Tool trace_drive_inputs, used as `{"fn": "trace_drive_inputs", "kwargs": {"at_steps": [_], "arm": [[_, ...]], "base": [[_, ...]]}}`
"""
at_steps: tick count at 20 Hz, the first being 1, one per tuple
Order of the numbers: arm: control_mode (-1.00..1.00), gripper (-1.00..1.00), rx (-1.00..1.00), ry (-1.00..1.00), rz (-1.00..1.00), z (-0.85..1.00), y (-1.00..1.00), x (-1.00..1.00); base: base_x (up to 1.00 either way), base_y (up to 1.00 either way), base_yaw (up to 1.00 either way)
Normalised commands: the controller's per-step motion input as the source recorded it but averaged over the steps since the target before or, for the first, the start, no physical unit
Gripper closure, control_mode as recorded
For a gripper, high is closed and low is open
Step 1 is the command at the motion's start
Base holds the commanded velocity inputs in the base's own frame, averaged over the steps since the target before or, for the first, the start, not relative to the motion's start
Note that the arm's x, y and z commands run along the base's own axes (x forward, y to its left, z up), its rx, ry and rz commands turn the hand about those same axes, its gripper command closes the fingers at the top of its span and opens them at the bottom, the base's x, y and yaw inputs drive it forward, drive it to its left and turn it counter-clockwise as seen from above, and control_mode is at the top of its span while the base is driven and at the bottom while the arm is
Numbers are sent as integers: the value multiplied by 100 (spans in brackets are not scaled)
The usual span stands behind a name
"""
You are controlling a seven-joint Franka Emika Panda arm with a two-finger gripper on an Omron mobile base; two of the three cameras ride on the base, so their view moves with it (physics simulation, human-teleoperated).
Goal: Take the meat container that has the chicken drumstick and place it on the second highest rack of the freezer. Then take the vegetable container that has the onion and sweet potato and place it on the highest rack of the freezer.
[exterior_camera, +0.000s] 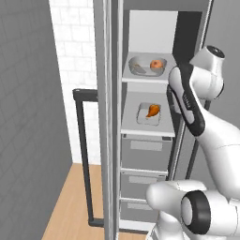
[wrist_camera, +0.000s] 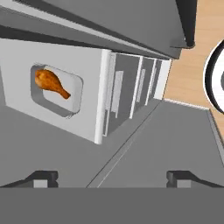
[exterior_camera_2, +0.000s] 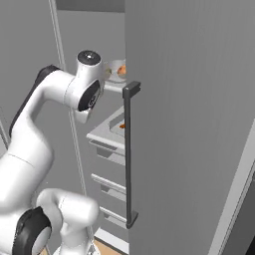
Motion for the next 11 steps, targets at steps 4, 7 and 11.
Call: {"fn": "trace_drive_inputs", "kwargs": {"at_steps": [4, 7, 11], "arm": [[-100, -100, 0, 0, -12, 24, 1, -100], [-100, -100, 0, 0, -11, 92, -10, -97], [-100, -100, 0, 0, -11, 76, -1, -87]], "base": [[0, 0, 0], [0, 0, 0], [0, 0, 0]]}}
